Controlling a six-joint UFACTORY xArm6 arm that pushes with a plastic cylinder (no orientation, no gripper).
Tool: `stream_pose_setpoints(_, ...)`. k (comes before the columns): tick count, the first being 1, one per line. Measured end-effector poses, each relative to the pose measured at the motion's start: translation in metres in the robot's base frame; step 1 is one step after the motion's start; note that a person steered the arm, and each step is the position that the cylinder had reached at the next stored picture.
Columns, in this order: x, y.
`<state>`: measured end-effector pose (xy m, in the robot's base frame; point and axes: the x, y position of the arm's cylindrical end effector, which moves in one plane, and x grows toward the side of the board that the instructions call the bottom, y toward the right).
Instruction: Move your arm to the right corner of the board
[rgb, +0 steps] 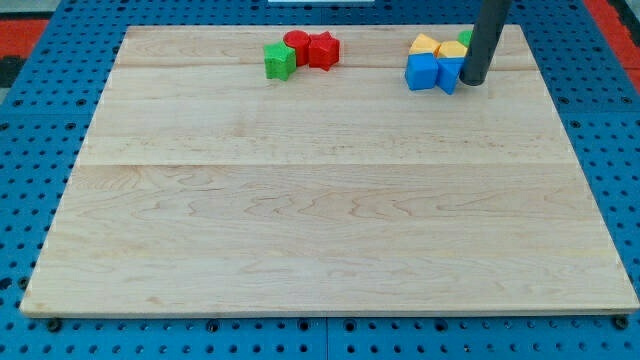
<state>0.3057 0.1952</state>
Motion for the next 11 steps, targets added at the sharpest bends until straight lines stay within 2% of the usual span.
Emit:
stream_pose_setpoints(2,0.000,0.001)
stream_pose_setpoints(4,0.032,0.033)
stream_pose_setpoints(9,0.029,0.043)
stream_pose_setpoints(11,0.026,0.093)
